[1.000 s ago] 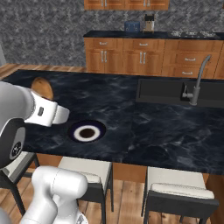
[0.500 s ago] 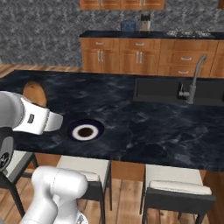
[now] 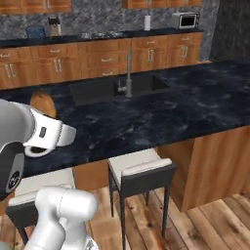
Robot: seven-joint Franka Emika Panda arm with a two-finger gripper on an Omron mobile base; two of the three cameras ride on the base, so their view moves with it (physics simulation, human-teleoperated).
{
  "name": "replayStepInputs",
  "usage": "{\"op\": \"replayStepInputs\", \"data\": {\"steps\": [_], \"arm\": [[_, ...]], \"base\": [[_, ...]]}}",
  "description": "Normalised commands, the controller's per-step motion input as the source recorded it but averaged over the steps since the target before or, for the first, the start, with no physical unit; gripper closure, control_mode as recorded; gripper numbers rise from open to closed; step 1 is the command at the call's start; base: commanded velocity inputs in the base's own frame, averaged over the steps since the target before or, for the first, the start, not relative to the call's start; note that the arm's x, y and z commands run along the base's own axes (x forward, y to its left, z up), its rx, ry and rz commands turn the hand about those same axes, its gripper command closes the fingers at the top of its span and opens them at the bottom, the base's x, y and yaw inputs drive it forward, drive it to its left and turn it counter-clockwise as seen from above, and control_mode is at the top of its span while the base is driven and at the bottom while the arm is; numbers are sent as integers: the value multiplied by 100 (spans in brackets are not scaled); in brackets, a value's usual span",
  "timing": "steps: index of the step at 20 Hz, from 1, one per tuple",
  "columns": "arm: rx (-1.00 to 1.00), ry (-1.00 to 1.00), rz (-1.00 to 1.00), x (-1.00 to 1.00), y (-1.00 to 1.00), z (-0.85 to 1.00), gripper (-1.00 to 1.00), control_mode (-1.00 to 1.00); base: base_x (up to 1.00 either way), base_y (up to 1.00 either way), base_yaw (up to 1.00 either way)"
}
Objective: Transport the steak and potato to the fridge. Place the steak on the rack containing meat and place the potato on the rack containing the vegetable, ensuring meats and vegetables are on different racks.
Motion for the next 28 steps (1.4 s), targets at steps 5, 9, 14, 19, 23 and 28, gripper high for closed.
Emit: {"op": "replayStepInputs", "data": {"steps": [5, 9, 14, 19, 23, 28], "arm": [[0, 0, 0, 0, 0, 0, 100, 100], [0, 0, 0, 0, 0, 0, 100, 100], [0, 0, 0, 0, 0, 0, 100, 100], [0, 0, 0, 0, 0, 0, 100, 100], [0, 0, 0, 0, 0, 0, 100, 100], [0, 0, 0, 0, 0, 0, 100, 100]], "base": [[-5, 0, -99], [0, -1, -93], [0, 0, -100], [0, 0, -100], [0, 0, -100], [0, 0, -100]]}}
